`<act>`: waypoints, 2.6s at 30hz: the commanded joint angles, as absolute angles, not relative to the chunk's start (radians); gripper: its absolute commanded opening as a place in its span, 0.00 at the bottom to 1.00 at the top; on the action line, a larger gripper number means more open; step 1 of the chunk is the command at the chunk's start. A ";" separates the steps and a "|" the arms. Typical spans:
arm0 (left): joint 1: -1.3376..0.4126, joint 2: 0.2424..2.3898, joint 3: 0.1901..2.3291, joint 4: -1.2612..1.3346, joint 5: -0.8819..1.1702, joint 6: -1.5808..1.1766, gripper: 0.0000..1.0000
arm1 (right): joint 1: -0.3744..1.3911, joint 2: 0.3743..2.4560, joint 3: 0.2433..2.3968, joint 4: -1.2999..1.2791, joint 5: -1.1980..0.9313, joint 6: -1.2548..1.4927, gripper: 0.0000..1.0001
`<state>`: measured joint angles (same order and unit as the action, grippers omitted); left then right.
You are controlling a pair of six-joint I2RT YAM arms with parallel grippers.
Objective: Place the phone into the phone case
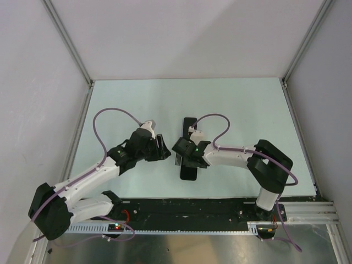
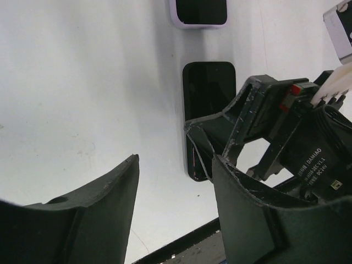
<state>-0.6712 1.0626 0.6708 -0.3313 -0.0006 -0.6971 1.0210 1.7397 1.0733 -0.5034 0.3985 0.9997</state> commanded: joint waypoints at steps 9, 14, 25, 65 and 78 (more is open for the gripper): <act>-0.651 1.025 0.645 -0.317 0.028 -0.667 0.61 | 1.069 1.866 1.195 -0.629 0.495 1.021 0.98; -0.651 1.029 0.648 -0.317 0.026 -0.668 0.61 | 1.082 1.889 1.205 -0.704 0.523 1.007 0.84; -0.650 1.050 0.655 -0.316 0.030 -0.666 0.61 | 0.989 1.668 1.042 -0.681 0.500 0.890 0.35; -0.650 1.064 0.655 -0.312 -0.010 -0.691 0.62 | 0.460 1.936 1.331 -0.377 0.222 0.355 0.80; -0.650 1.077 0.738 -0.311 -0.087 -0.688 0.99 | 0.430 1.699 1.369 -0.506 0.193 0.421 1.00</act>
